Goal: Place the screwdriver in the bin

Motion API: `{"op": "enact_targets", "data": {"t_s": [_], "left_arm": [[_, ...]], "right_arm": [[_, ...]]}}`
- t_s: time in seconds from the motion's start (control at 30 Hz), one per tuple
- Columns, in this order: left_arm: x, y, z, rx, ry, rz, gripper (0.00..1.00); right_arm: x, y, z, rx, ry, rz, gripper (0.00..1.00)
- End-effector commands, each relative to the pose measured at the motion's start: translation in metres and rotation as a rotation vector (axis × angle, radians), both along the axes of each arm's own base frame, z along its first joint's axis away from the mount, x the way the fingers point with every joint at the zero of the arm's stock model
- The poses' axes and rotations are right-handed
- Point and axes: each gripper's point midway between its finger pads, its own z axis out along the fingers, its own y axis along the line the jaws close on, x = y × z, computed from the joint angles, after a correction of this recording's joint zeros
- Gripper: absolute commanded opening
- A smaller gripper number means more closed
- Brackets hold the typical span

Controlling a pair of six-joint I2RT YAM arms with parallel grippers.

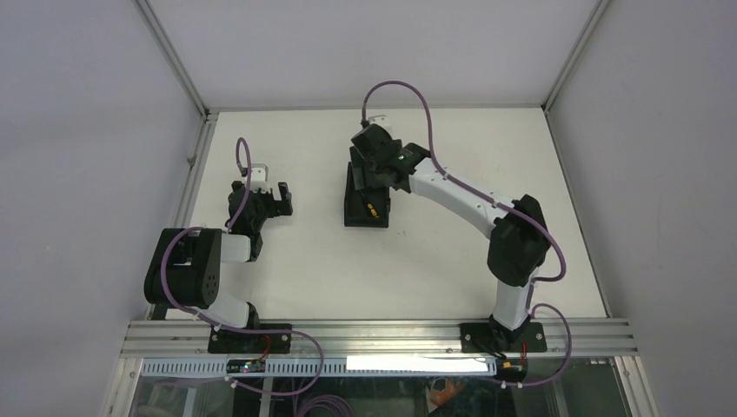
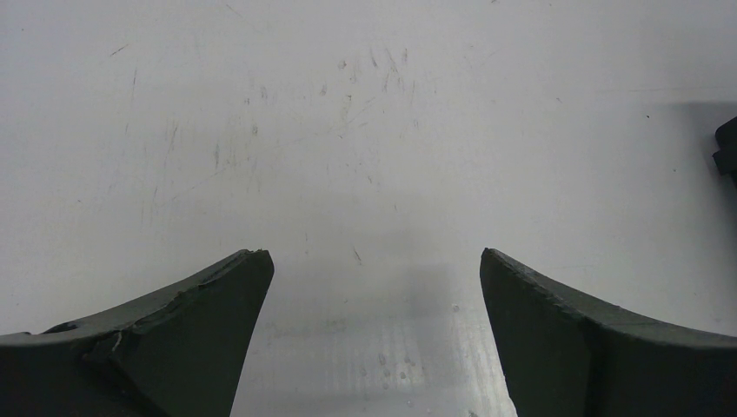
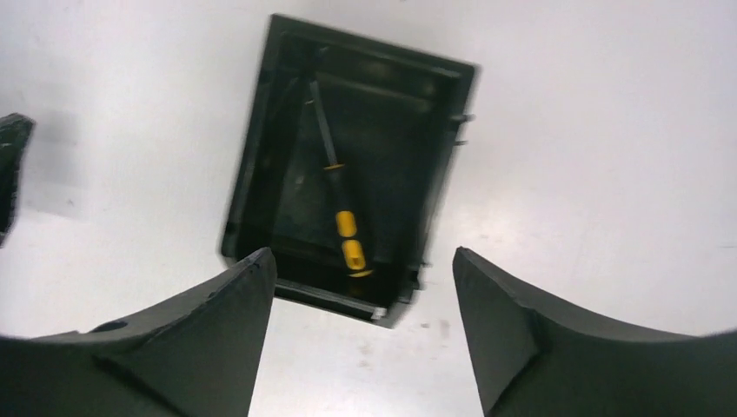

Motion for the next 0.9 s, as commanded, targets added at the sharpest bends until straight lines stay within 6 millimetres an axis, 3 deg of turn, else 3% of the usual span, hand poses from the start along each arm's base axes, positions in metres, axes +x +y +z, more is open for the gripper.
{"op": "enact_targets", "data": {"t_s": [0.0, 0.07, 0.27, 0.43, 0.5, 0.87], "left_arm": [[0.005, -0.006, 0.018, -0.021, -0.058, -0.014, 0.99], [0.005, -0.006, 0.017, -0.022, -0.057, -0.015, 0.99], [0.005, -0.007, 0.017, -0.022, -0.057, -0.015, 0.99], [0.006, -0.006, 0.017, -0.022, -0.057, -0.014, 0.99], [0.005, -0.006, 0.017, -0.022, -0.057, -0.014, 0.99], [0.005, -0.006, 0.017, -0.022, -0.057, -0.014, 0.99]], "right_arm": [[0.02, -0.075, 0.05, -0.061, -0.078, -0.1, 0.85], [0.026, -0.109, 0.051, -0.073, -0.06, -0.146, 0.98], [0.031, -0.21, 0.047, -0.058, -0.001, -0.316, 0.99], [0.03, -0.276, 0.039, -0.017, 0.036, -0.468, 0.99], [0.027, -0.291, 0.037, -0.008, 0.037, -0.512, 0.99], [0.029, -0.292, 0.048, 0.042, -0.069, -0.498, 0.99]]}}
